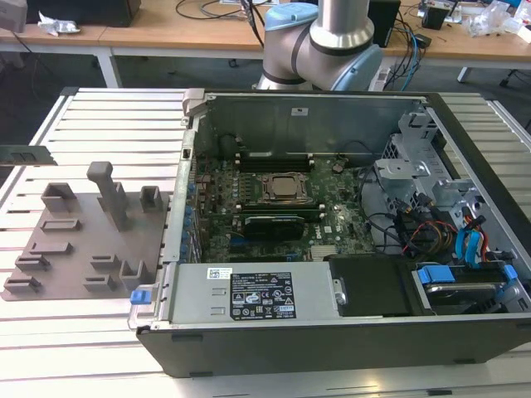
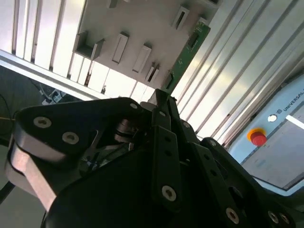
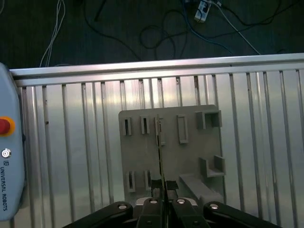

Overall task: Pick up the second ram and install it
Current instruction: 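Pick up the second ram and move it above second insertion slot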

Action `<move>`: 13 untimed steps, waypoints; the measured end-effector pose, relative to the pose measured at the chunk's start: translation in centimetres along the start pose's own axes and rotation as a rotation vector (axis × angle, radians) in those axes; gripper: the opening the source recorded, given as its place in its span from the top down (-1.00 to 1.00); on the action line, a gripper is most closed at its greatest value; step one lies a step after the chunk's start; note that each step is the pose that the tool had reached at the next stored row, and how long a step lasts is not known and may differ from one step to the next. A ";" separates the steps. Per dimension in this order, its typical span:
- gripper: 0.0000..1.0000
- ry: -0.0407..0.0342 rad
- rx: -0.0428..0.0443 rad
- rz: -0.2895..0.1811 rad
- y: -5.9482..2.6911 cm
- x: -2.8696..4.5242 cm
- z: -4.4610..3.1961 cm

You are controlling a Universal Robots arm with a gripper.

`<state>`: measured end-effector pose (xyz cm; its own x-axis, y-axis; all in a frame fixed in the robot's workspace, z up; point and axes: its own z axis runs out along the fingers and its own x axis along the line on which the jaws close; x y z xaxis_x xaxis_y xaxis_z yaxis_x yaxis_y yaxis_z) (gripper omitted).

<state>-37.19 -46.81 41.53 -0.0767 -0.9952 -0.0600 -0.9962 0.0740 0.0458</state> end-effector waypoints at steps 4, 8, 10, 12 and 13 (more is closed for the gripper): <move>0.73 0.0000 -0.0004 0.000 -0.10 0.00 -0.03; 0.73 0.0001 -0.0021 0.000 -3.43 -0.27 -0.16; 0.73 0.0002 -0.0036 0.000 -5.31 -0.41 -0.24; 0.73 0.0002 -0.0042 0.000 -6.45 -0.50 -0.28; 0.73 0.0003 -0.0047 0.000 -7.66 -0.59 -0.33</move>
<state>-29.50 -46.81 41.54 -0.0770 -0.9952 -0.0597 -0.9960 0.0740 0.0505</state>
